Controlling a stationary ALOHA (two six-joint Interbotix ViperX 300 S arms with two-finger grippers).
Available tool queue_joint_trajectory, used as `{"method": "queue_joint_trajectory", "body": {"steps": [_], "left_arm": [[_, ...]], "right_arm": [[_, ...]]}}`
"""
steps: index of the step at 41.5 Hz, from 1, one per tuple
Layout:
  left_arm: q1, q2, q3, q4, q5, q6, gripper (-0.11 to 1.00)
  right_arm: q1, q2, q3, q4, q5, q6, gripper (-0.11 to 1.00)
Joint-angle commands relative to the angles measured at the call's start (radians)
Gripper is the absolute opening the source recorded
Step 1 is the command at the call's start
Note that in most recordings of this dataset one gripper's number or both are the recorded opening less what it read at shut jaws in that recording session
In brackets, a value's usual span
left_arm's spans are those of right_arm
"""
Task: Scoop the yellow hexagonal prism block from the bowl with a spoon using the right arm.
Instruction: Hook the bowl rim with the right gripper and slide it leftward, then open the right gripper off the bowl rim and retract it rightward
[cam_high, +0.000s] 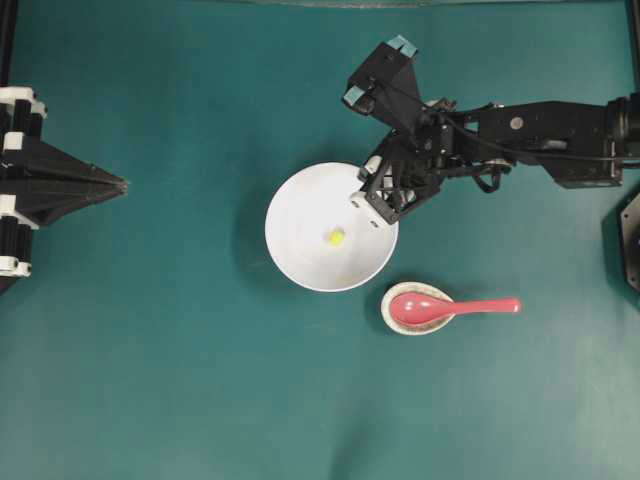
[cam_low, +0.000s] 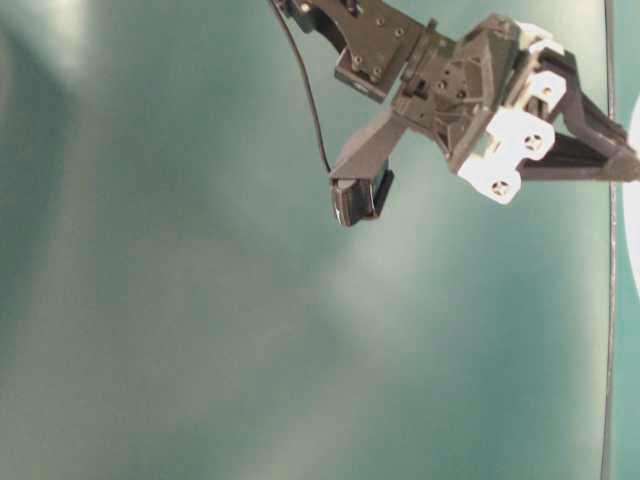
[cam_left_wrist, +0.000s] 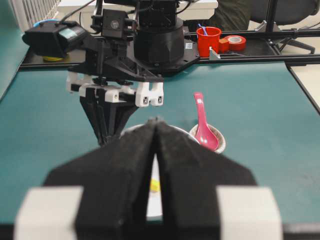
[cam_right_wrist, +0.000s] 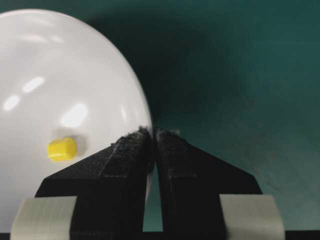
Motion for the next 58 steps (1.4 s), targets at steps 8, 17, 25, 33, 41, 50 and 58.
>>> {"method": "queue_joint_trajectory", "body": {"steps": [8,17,25,33,41,50,58], "left_arm": [[0.0,0.008,-0.014,0.003,-0.009,0.0,0.0],[0.0,0.009,-0.014,0.003,-0.009,0.0,0.0],[0.002,0.009,-0.014,0.003,-0.009,0.0,0.0],[0.002,0.009,-0.014,0.003,-0.009,0.0,0.0],[0.0,0.009,-0.014,0.003,-0.009,0.0,0.0],[0.0,0.008,-0.014,0.003,-0.009,0.0,0.0],[0.002,0.008,-0.014,0.003,-0.009,0.0,0.0]], "right_arm": [[0.002,0.006,-0.052,0.003,-0.015,0.002,0.08],[0.002,0.014,-0.057,0.003,-0.014,-0.002,0.08],[0.002,0.014,-0.054,0.002,-0.015,-0.003,0.08],[0.0,0.014,-0.052,-0.005,-0.02,-0.003,0.08],[0.0,0.014,-0.051,-0.008,-0.02,-0.006,0.08],[0.0,0.014,-0.049,-0.009,-0.023,-0.006,0.15],[0.0,0.014,-0.049,-0.011,-0.038,-0.008,0.41]]}}
